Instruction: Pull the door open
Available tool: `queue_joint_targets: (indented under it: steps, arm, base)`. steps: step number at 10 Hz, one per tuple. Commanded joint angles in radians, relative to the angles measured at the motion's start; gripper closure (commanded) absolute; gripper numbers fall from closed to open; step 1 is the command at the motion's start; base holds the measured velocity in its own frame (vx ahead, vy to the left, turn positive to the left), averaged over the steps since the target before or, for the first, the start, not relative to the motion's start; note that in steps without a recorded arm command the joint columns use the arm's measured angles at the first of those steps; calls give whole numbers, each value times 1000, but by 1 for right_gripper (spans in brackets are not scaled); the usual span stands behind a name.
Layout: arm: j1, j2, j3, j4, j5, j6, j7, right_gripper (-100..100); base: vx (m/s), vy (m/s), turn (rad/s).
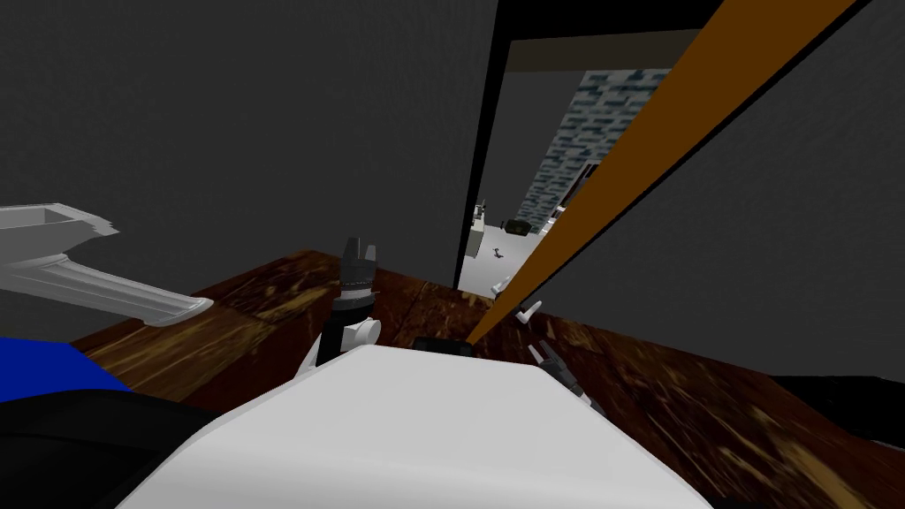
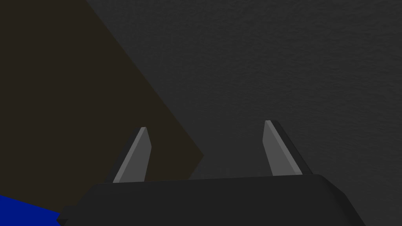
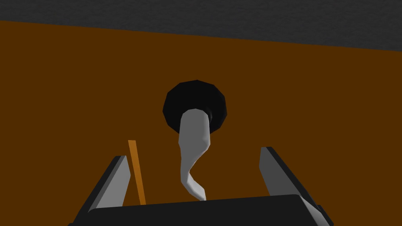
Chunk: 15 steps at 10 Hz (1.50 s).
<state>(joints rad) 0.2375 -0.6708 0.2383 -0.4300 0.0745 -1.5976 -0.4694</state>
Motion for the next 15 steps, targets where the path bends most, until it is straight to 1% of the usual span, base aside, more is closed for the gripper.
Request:
queue_joint_targets:
  steps: [1, 3, 12, 13, 14, 15]
  arm:
    - [-6, 0, 3, 7, 3, -1, 0, -100]
    - [-13, -1, 8, 11, 9, -3, -1, -100]
    - [-13, -1, 8, 11, 9, -3, -1, -100]
    - [-25, -1, 17, 13, 17, 0, -3, -100]
    - [-29, -1, 20, 13, 20, 0, -4, -100]
    - [-40, -1, 27, 15, 28, 1, -6, -100]
  base:
    - [-50, -33, -97]
    - [-41, -33, -23]
    - [-4, -3, -6]
    - [12, 22, -184]
    - [19, 28, -216]
    - [-6, 3, -239]
